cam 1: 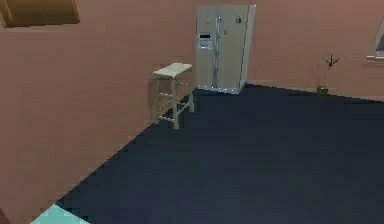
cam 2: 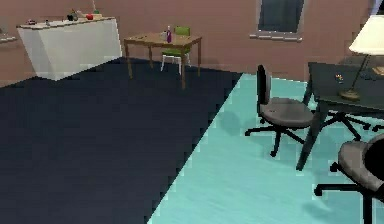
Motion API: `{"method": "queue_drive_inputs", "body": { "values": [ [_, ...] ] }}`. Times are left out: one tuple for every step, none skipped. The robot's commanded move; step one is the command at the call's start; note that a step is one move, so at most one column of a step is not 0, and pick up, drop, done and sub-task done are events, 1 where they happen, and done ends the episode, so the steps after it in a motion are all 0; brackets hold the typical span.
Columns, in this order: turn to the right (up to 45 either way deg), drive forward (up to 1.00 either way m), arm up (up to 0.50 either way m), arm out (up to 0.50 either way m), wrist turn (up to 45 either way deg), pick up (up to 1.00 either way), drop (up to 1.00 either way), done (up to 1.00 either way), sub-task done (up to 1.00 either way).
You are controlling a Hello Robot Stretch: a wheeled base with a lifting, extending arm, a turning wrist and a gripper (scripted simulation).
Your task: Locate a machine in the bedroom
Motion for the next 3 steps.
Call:
{"method": "queue_drive_inputs", "body": {
  "values": [
    [-33.0,0.00,0.00,0.00,0.0,0.00,0.00,0.00,0.00],
    [0.0,0.60,0.00,0.00,0.0,0.00,0.00,0.00,0.00],
    [-18.0,0.00,0.00,0.00,0.0,0.00,0.00,0.00,0.00]
  ]
}}
